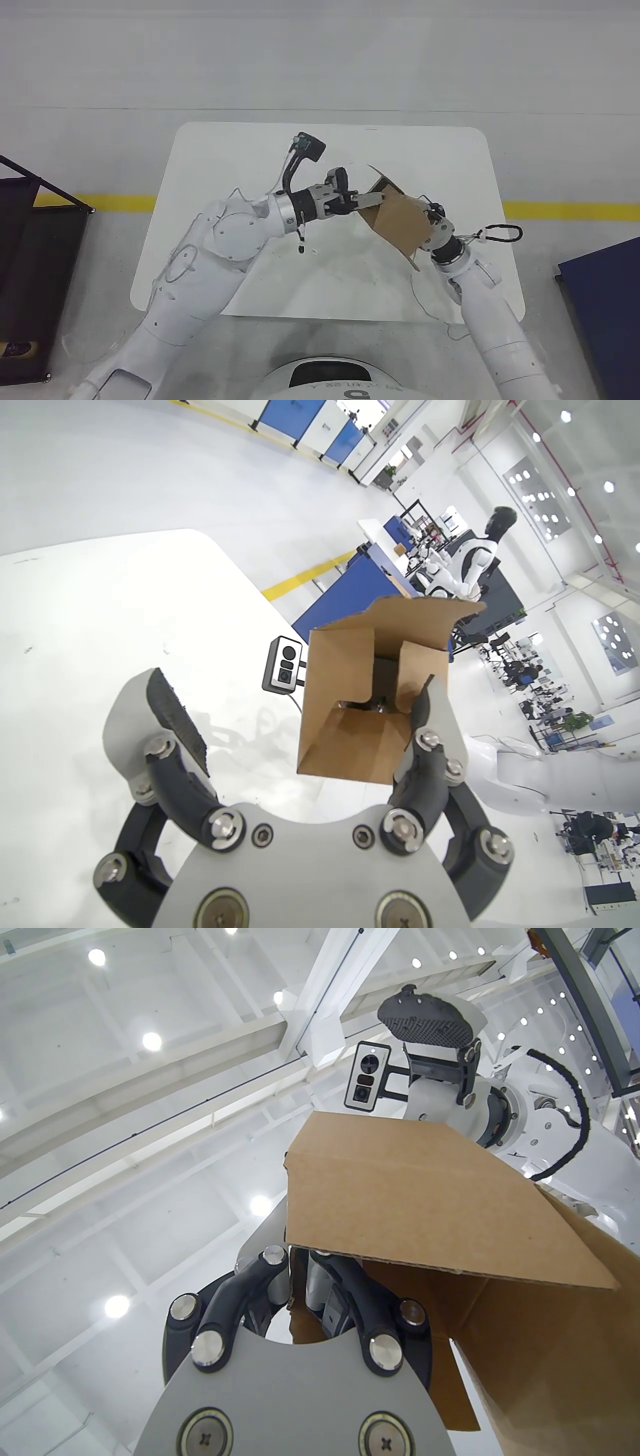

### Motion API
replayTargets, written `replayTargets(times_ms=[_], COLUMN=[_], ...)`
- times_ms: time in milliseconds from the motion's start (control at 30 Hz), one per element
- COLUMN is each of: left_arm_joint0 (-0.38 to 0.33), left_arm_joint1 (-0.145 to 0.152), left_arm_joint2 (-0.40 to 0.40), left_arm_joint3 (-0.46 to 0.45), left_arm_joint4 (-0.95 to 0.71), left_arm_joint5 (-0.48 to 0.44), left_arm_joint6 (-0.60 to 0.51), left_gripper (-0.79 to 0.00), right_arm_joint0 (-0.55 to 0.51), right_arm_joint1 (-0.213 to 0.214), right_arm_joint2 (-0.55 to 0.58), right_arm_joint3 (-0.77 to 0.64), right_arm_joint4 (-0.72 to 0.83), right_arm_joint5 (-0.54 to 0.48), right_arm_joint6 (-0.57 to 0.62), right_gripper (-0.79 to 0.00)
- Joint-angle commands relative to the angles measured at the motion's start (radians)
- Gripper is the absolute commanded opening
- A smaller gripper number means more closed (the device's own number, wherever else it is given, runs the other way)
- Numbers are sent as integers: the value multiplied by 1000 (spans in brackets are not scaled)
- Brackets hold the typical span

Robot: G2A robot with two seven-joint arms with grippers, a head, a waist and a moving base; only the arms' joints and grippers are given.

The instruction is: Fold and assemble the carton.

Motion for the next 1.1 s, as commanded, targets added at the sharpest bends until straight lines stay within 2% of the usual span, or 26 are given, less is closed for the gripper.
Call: replayTargets(times_ms=[0, 100, 267, 333, 600, 667, 767, 1000, 1067], left_arm_joint0=[20, 53, 109, 114, 114, 124, 123, 86, 63], left_arm_joint1=[5, 12, 16, 18, 18, 15, 6, -19, -20], left_arm_joint2=[-26, -75, -161, -193, -193, -185, -175, -165, -170], left_arm_joint3=[-22, -57, -113, -124, -124, -130, -102, -13, -12], left_arm_joint4=[-15, -73, -338, -378, -378, -432, -629, -1241, -1302], left_arm_joint5=[-3, -7, 14, 19, 19, 24, 102, 446, 533], left_arm_joint6=[2, 10, 38, 62, 62, 80, 100, 138, 148], left_gripper=[0, 0, 0, 0, 0, 0, 0, 0, 0], right_arm_joint0=[-1, -1, -1, -1, -1, -1, -3, 14, 22], right_arm_joint1=[0, 0, 0, 0, 0, 0, -1, -3, -4], right_arm_joint2=[1, 1, 1, 1, 1, 1, -2, -17, -24], right_arm_joint3=[-2, -2, -2, -2, -2, -2, -6, 32, 44], right_arm_joint4=[4, 4, 4, 4, 4, 4, 13, -27, -39], right_arm_joint5=[2, 2, 2, 2, 2, 2, 7, -22, -32], right_arm_joint6=[2, 2, 2, 2, 2, 2, -22, -52, -53], right_gripper=[-785, -785, -785, -785, -785, -785, -785, -785, -785])
